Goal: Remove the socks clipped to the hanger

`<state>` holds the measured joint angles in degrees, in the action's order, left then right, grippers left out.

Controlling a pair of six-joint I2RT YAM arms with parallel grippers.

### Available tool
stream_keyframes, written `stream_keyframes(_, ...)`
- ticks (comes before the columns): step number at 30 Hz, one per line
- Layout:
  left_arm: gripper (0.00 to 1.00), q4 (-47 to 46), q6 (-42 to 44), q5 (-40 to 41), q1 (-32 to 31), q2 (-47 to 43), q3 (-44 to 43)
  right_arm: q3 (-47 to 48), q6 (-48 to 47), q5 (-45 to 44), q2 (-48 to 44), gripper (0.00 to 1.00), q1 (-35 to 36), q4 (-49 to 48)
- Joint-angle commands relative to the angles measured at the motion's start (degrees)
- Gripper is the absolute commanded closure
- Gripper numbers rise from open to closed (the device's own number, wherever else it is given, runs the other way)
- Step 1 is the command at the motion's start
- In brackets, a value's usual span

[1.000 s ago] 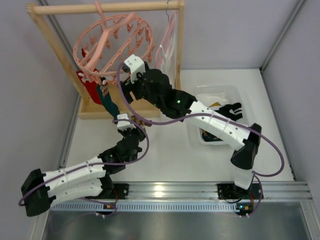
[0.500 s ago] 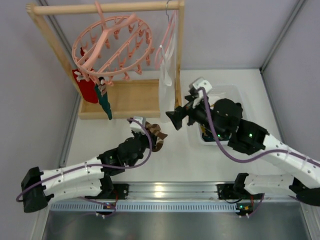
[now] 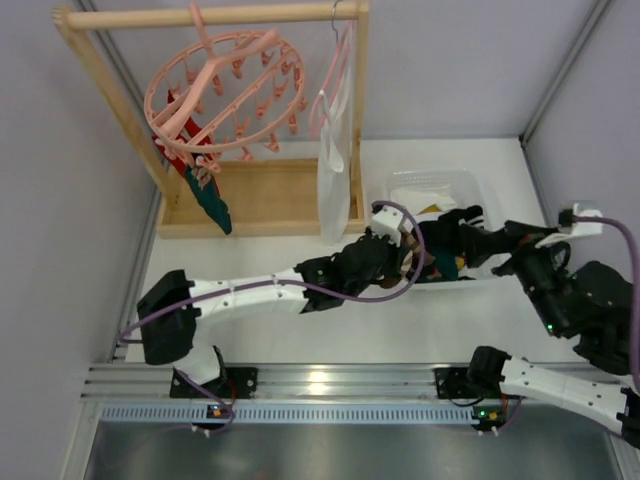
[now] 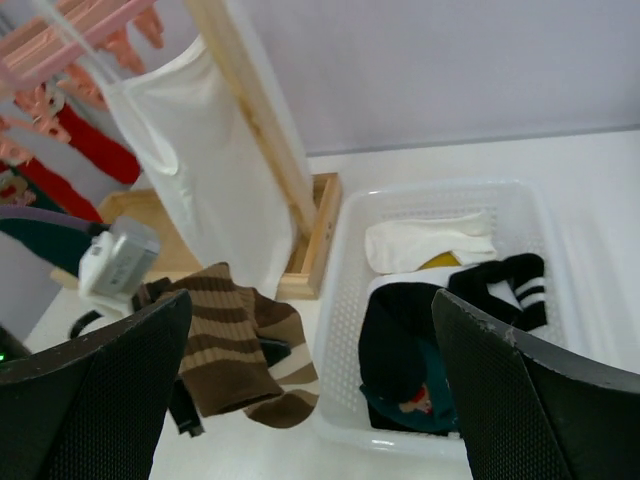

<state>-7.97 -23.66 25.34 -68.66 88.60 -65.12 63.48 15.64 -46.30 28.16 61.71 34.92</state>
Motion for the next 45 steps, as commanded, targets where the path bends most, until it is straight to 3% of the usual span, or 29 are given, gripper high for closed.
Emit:
stream_keyframes(1,1.0,-1.7,1.86,-7.84,4.74,8.66,-10.95,3.83,2.12,-9.05,-2.49,0.0,-0.01,7.69)
stream_keyframes(9,1.0,-0.3,9.5,-14.7,11.09,30.01,-37.06,8.41,0.1,-10.3,-2.41,0.01,-0.01,10.7)
stream_keyframes(14,1.0,7.68,14.51,-15.14,14.26,43.3,-60.08,7.54,-0.43,-10.12,-2.24,0.01,-0.01,9.65)
stream_keyframes(15,0.89,10.57,15.13,-15.06,14.35,48.03,-64.12,7.45,-0.69,-10.21,-1.89,0.01,-0.01,9.82)
stream_keyframes(16,0.69,12.08,15.74,-14.54,14.52,49.81,-70.43,7.44,-0.61,-10.3,-1.27,0.01,-0.1,9.99)
stream_keyframes(17,0.39,13.05,16.88,-14.01,14.44,50.96,-71.45,7.44,-0.7,-10.47,-1.01,0.01,-0.01,10.26)
stream_keyframes(18,0.34,13.15,17.24,-13.05,14.44,50.89,-71.29,7.44,-0.26,-10.39,-0.83,0.01,-0.01,10.52)
stream_keyframes(19,0.23,13.15,17.24,-10.95,14.44,50.1,-69.2,7.27,0.0,-10.39,-0.74,0.01,-0.01,10.78)
stream_keyframes(22,0.19,13.07,17.68,-8.65,14.44,45.8,-63.4,6.48,0.01,-10.39,-1.0,0.01,-0.01,9.91)
stream_keyframes(23,0.13,13.06,18.03,-8.21,14.35,44.48,-61.81,5.87,0.01,-10.3,-1.09,0.0,-0.01,9.47)
stream_keyframes(32,0.08,12.36,10.94,2.67,11.36,22.34,-35.1,3.06,-0.26,-9.68,0.93,0.01,-0.01,4.99)
stream_keyframes(34,0.02,12.45,7.43,5.67,10.31,15.58,-27.48,2.53,-0.26,-9.77,2.15,0.01,-0.01,4.11)
stream_keyframes(38,0.02,13.06,3.54,11.3,7.41,0.66,-14.27,0.68,-0.78,-8.02,4.79,0.01,-0.01,1.3)
stream_keyframes(45,0.02,27.53,-5.16,17.19,4.77,-15.72,1.02,-4.06,-2.63,-2.75,6.03,0.01,-0.01,-7.83)
